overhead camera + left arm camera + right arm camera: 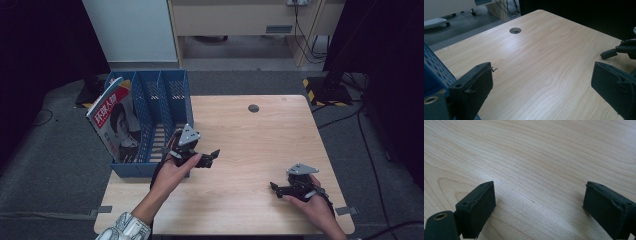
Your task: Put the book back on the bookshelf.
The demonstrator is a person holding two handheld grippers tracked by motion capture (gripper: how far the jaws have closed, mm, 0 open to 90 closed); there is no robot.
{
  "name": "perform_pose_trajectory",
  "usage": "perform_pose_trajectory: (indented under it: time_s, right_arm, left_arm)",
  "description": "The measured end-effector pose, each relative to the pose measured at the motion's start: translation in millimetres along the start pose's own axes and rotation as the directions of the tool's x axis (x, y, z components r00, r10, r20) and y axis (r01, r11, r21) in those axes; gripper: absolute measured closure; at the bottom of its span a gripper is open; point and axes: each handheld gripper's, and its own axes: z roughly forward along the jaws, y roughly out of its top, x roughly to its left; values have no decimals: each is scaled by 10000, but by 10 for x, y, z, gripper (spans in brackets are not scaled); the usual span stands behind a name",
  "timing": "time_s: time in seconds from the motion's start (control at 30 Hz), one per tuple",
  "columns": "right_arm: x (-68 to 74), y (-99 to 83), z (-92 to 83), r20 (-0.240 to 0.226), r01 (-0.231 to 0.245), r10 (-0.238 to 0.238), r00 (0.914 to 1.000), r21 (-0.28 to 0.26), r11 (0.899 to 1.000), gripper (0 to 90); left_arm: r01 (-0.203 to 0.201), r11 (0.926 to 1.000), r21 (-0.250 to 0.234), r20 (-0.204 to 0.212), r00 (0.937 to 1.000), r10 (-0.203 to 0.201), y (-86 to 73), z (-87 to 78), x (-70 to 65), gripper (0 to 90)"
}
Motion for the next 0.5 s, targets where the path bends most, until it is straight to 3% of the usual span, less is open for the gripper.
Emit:
perform_pose_trajectory:
  time_s: [0.27, 0.5]
  right_arm:
    - [4, 2, 3, 13, 5, -5, 10000, 24, 10000, 100]
    - [-2, 5, 15, 66, 10, -11, 10000, 130, 9999, 50]
  left_arm:
    - [-47, 9999, 126, 175, 9998, 45, -23, 88, -115, 34]
    - [-395, 9983, 434, 475, 9982, 375, -40, 264, -316, 28]
